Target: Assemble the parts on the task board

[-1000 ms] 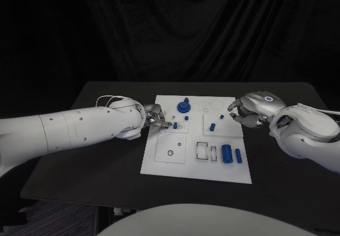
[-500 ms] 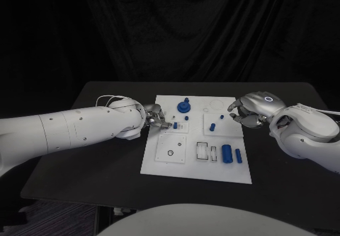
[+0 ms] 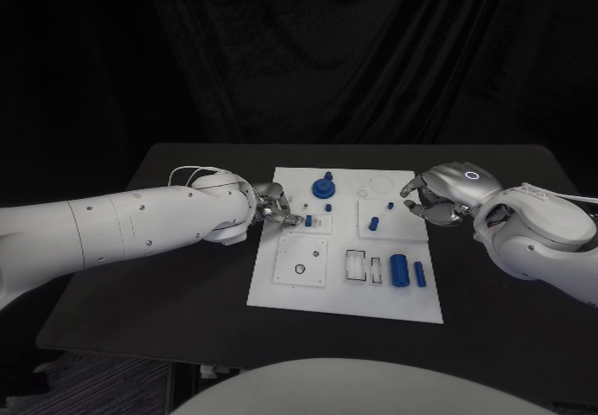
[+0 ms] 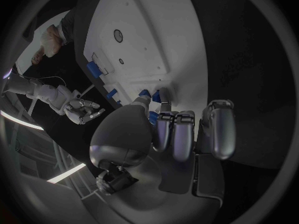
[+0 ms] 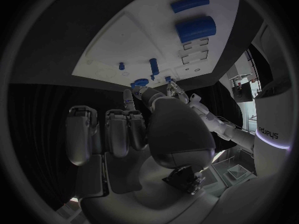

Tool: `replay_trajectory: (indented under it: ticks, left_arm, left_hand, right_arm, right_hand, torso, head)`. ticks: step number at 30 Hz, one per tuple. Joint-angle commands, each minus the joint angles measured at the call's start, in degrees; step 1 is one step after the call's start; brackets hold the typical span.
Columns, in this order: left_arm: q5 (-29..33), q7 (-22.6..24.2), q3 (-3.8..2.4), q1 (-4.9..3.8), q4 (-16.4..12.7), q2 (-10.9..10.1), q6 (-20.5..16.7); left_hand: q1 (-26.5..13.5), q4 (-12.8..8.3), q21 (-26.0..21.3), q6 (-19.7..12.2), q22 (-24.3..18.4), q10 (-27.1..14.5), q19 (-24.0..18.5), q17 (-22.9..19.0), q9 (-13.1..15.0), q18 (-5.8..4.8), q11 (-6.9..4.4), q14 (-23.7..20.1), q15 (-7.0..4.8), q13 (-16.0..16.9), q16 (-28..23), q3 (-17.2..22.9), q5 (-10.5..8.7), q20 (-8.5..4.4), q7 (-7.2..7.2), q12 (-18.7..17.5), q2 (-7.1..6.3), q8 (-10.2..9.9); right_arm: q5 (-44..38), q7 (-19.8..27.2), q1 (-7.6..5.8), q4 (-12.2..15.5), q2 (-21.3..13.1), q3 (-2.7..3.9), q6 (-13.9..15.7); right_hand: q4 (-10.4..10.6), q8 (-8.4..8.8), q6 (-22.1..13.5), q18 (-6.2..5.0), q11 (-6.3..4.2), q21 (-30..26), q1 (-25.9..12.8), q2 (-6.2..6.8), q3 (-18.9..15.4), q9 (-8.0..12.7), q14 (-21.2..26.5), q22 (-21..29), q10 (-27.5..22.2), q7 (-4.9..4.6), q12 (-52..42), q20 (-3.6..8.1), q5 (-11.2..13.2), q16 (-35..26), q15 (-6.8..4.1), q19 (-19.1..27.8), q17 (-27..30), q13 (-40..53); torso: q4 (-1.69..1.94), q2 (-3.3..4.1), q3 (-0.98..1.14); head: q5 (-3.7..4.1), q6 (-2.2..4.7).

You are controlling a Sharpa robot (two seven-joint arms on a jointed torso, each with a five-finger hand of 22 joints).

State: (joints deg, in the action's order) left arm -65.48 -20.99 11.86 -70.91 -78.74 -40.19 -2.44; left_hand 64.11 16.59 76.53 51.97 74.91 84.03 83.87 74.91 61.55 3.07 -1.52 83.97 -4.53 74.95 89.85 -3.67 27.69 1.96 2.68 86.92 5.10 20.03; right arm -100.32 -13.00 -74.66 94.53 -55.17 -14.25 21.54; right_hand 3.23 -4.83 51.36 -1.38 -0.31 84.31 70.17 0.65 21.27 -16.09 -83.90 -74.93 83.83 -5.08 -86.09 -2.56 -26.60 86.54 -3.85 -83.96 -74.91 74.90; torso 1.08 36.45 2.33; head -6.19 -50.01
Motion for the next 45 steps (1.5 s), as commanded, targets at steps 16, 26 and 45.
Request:
replay_trajectory:
  ticks: [16, 26, 45]
  left_arm:
    - [-0.05, -1.09, 0.26, 0.22, -0.06, 0.01, 3.90]
    - [-0.05, -1.02, 0.26, 0.22, -0.11, -0.03, 3.92]
    - [-0.05, 0.02, 0.26, 0.23, -0.14, 0.01, 2.50]
  left_hand:
    - [0.50, -0.22, 0.07, -0.05, 11.19, 3.51, 0.59, 15.09, -0.10, -0.12, 0.41, 6.03, 0.47, 12.88, 0.15, 0.69, 2.91, 0.39, 0.17, 0.06, -0.53, -0.54]
    - [2.06, -0.63, -0.02, -0.08, 11.17, 3.50, 0.57, 15.09, -0.03, -0.11, 0.28, 6.03, 0.39, 12.89, 0.15, 2.07, 5.65, 0.33, 0.02, 0.06, -1.44, -0.76]
    - [5.12, -0.94, 0.04, 0.25, 11.21, 3.44, 0.64, 15.09, 0.42, -0.12, -0.05, 6.03, 0.12, 12.86, 0.15, 8.16, 10.13, 0.03, -0.27, -0.01, -2.73, -0.85]
  right_arm:
    - [-0.17, -0.92, 0.18, -0.04, 0.07, 0.04, -0.06]
    - [-0.17, -0.88, 0.19, -0.09, 0.18, 0.04, -0.11]
    - [-0.17, -0.83, 0.21, -0.13, 0.23, 0.04, -0.28]
  right_hand:
    - [0.07, 0.25, 0.36, -0.10, -0.39, 0.08, -0.18, -0.61, 0.27, 0.07, -4.74, -13.12, 2.82, 0.05, 0.35, 0.45, -0.24, 0.00, -0.43, -3.24, -8.65, 10.72]
    - [0.07, 0.25, 0.36, -0.10, -0.39, 0.08, -0.18, -0.61, 0.27, 0.07, -4.74, -13.12, 2.82, 0.05, 0.35, 0.45, -0.24, 0.00, -0.43, -3.24, -8.65, 10.72]
    - [0.07, 0.25, 0.36, -0.10, -0.39, 0.08, -0.18, -0.61, 0.27, 0.07, -4.74, -13.12, 2.82, 0.05, 0.35, 0.45, -0.24, 0.00, -0.43, -3.24, -8.65, 10.72]
  torso:
    - [0.04, 0.01, -0.03]
    - [-0.01, -0.01, -0.03]
    - [0.02, 0.01, -0.01]
  head:
    - [0.50, 0.01]
    - [0.48, 0.01]
    - [0.41, 0.01]
